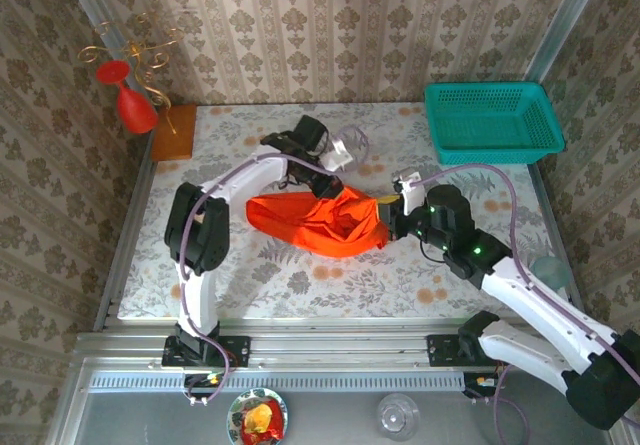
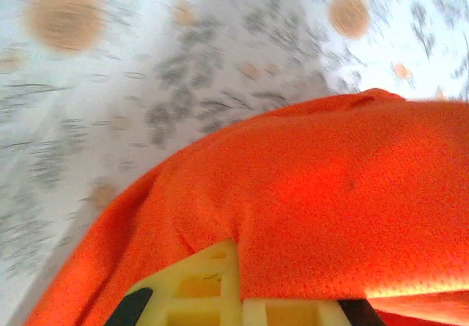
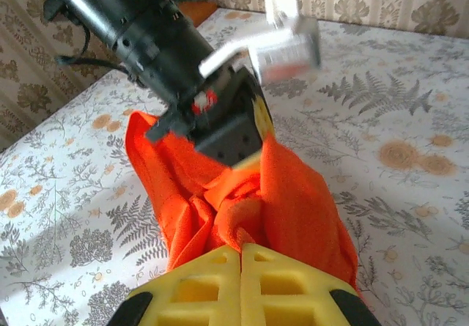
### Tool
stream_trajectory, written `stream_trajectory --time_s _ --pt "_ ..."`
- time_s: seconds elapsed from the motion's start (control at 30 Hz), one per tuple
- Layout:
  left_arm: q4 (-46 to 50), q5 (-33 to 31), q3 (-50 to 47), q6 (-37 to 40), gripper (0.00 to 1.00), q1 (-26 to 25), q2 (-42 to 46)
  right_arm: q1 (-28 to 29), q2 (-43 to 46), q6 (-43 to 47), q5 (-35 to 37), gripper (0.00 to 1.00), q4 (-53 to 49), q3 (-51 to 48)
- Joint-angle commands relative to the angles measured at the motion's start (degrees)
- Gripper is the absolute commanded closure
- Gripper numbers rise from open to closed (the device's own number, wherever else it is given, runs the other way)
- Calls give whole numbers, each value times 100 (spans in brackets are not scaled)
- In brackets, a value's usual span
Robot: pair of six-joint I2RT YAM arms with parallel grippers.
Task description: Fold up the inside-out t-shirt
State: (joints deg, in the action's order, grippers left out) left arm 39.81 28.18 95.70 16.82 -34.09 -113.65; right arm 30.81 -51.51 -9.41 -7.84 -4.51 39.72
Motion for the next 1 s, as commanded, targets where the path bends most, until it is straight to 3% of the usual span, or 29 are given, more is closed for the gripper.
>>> stream_trajectory --time_s 0.0,0.2,0.33,0.47,0.57,0.7,0.87,0.97 --pt "-473 -76 347 -970 100 832 530 31 487 -118 362 100 -242 328" --pt "-1467 645 -103 -2436 100 2376 1324 31 1306 -175 1308 100 -879 482" --pt "-2548 1352 -1069 -3575 100 3430 1955 17 1780 -209 2345 100 -1499 437" --pt "-3061 1677 -2150 -4080 100 4101 2541 -103 1852 -540 3335 100 -2062 192" --pt "-3152 1769 -2982 -4121 100 4055 2927 -232 1552 -891 3188 100 -2192 -60" --pt "-3057 1883 -3762 -3988 100 3524 3254 -226 908 -1278 1853 98 -1379 -374" --pt "-2933 1751 -3897 -4122 100 2932 3707 248 -120 -1512 1147 65 -507 -106" --pt "-2636 1585 -3400 -4053 100 2614 3845 661 -726 -1409 1080 58 -388 306"
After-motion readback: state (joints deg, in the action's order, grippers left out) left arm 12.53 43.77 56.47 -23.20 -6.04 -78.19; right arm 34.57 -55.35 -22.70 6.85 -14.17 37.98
